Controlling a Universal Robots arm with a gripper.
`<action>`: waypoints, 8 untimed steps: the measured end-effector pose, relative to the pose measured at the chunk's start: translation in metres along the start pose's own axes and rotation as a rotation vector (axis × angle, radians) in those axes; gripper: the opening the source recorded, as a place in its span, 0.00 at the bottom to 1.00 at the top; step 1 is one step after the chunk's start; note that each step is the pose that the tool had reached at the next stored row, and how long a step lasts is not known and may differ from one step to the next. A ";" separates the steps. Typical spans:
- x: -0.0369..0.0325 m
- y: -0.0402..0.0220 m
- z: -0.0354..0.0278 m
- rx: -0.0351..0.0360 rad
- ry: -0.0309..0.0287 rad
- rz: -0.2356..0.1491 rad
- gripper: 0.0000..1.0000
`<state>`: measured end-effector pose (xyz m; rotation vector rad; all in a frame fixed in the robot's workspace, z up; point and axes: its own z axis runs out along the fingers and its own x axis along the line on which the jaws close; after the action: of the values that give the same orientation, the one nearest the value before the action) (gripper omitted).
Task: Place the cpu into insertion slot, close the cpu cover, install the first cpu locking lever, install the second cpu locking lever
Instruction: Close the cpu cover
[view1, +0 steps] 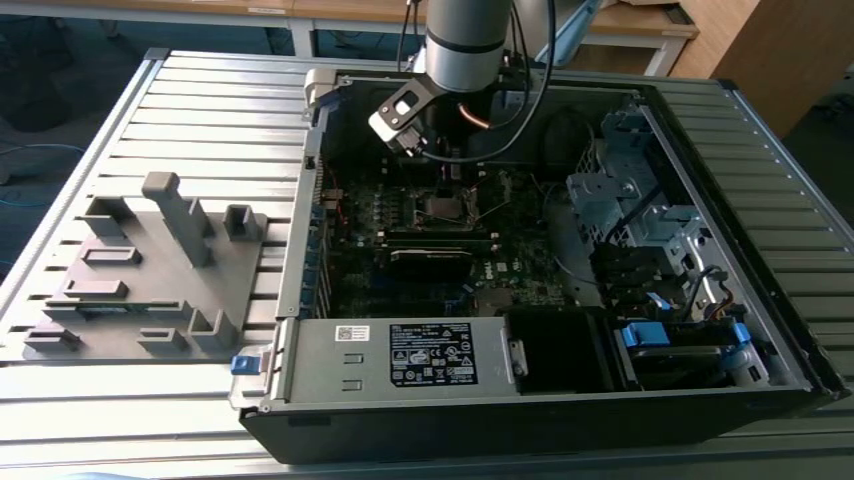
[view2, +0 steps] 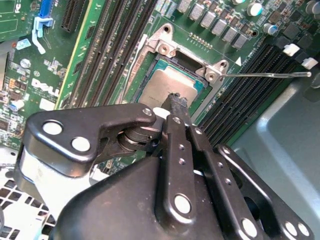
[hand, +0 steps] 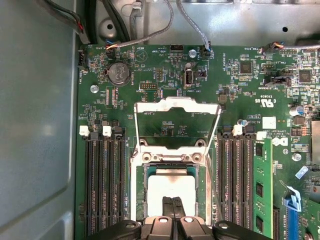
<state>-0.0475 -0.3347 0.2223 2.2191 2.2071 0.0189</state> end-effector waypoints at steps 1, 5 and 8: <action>0.0000 0.0000 -0.0001 -0.0002 0.0003 0.000 0.10; 0.0000 0.0000 -0.0003 -0.0002 0.0004 0.000 0.10; 0.0000 0.0000 -0.0010 -0.0002 0.0004 0.000 0.10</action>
<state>-0.0475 -0.3346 0.2233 2.2193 2.2072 0.0195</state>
